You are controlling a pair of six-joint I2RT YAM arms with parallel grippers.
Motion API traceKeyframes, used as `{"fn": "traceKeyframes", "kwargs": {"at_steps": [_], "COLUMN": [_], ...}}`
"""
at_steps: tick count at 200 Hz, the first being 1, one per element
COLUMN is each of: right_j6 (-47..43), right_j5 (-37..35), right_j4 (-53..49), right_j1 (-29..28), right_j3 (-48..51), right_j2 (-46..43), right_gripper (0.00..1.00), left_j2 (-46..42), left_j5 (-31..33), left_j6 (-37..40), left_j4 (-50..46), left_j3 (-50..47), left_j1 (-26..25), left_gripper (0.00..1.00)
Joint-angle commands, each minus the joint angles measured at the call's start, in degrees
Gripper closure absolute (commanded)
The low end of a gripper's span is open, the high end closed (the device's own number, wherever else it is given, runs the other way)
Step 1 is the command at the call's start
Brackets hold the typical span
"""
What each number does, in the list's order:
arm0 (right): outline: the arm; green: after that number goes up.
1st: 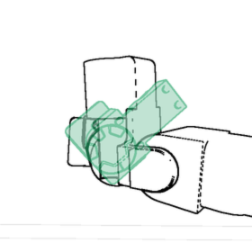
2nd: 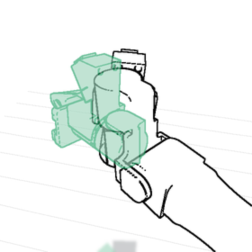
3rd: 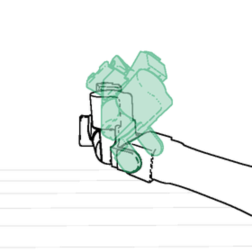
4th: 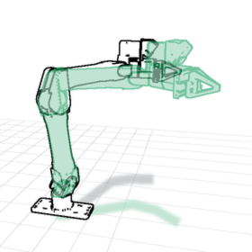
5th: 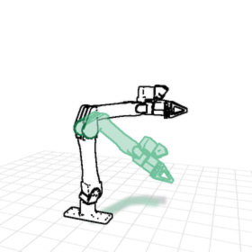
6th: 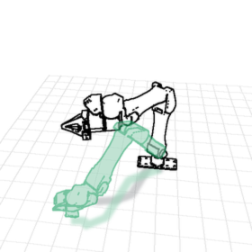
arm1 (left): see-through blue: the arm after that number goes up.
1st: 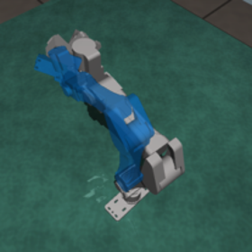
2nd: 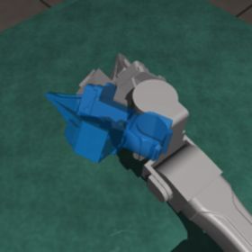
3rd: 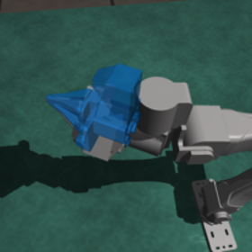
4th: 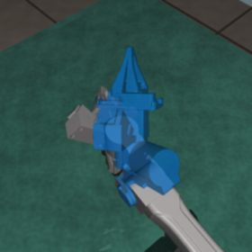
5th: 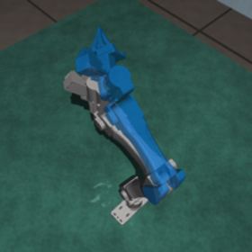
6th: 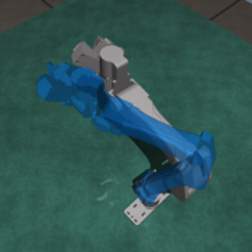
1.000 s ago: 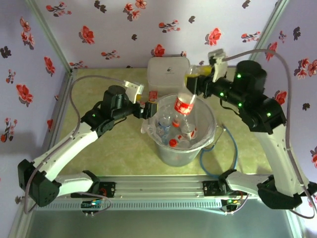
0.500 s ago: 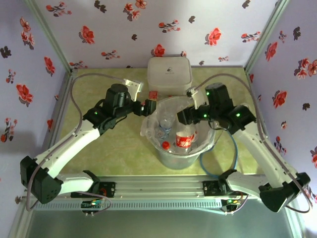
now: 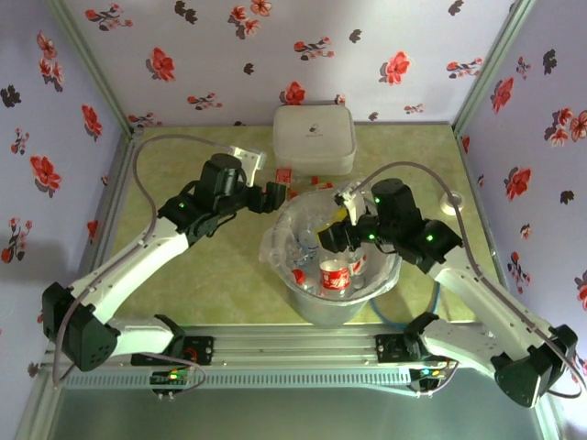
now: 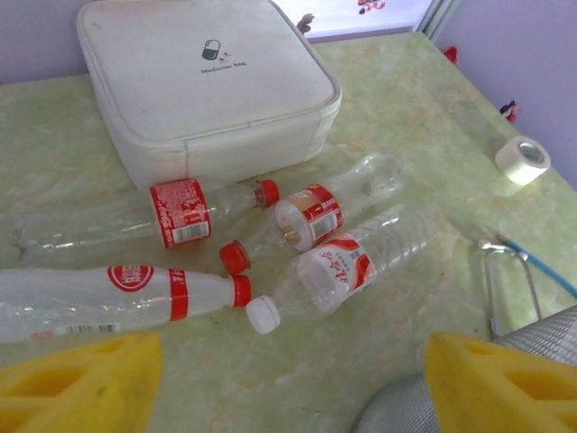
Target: Put the plastic bottles in the bin
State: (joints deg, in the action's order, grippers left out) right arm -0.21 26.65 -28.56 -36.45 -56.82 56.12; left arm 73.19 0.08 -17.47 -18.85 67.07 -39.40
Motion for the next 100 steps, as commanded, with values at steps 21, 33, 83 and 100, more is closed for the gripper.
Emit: {"fn": "traceKeyframes", "kwargs": {"at_steps": [21, 33, 83, 100], "right_j6": [-3.7, -4.0, -6.7, -6.9], "right_j5": [-0.4, -0.9, 0.5, 2.2], "right_j4": [7.2, 7.4, -0.2, -3.4], "right_j1": [-0.2, -0.2, -0.2, 0.3], "right_j3": [0.8, 0.8, -1.0, -2.6], "right_j2": [-3.7, -4.4, -5.7, -5.8], "right_gripper": [0.78, 0.77, 0.64, 0.49], "left_j2": [0.2, -0.2, -4.3, -3.2], "left_j5": [0.6, 0.5, -6.5, -14.0], "left_j6": [-0.9, -0.9, 0.6, 2.3], "left_j4": [0.6, 0.8, 0.1, -2.5], "left_j3": [2.0, 2.1, 5.2, 8.3], "left_j1": [-0.4, -0.4, 0.8, 0.7], "left_gripper": [0.34, 0.34, 0.15, 0.10]}}
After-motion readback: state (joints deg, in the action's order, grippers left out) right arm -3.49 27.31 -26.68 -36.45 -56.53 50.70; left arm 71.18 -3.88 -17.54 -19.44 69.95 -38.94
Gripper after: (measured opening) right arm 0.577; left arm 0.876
